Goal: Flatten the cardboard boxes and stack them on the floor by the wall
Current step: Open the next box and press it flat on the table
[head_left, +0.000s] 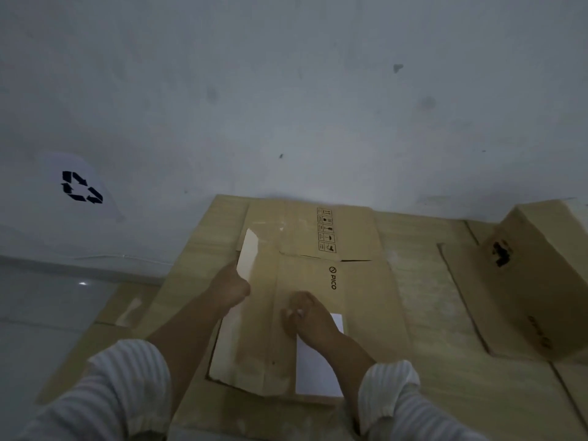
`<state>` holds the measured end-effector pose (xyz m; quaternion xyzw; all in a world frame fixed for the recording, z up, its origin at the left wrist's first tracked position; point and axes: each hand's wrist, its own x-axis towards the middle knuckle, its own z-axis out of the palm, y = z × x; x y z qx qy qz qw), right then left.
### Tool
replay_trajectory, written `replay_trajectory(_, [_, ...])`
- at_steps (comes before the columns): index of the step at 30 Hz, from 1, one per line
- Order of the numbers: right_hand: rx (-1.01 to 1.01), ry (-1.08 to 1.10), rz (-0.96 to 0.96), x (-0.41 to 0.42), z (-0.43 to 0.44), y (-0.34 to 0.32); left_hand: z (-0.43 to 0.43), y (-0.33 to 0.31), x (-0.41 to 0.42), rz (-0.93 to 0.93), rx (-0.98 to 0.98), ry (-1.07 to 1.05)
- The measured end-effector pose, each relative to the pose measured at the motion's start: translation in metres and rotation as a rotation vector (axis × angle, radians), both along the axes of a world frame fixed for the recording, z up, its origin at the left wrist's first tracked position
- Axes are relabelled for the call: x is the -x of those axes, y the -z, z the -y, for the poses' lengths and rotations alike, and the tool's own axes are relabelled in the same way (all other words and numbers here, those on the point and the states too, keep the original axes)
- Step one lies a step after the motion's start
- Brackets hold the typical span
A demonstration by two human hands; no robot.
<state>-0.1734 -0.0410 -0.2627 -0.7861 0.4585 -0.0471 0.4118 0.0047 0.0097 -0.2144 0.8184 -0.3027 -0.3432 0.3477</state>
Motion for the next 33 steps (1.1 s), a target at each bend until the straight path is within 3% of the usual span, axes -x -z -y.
replay_trajectory(4, [0.004, 0.000, -0.043, -0.003, 0.016, 0.012, 0.027, 0.035, -0.003, 0.456, -0.286, 0.069])
replay_trajectory(7, [0.073, 0.000, -0.066, -0.005, 0.046, 0.018, 0.056, 0.049, 0.006, 0.617, -0.395, 0.112])
replay_trajectory(11, [0.119, 0.073, -0.105, -0.012, 0.099, 0.028, 0.102, 0.072, 0.001, 0.629, -0.489, 0.290])
replay_trajectory(16, [0.367, 0.032, -0.222, -0.027, 0.175, 0.042, 0.165, 0.094, 0.009, 0.578, -0.299, 0.540])
replay_trajectory(25, [0.434, 0.056, -0.264, -0.065, 0.266, 0.071, 0.265, 0.120, 0.007, 0.674, -0.180, 0.470])
replay_trajectory(33, [0.525, 0.071, -0.262, -0.071, 0.271, 0.085, 0.274, 0.141, 0.007, 0.765, -0.163, 0.425])
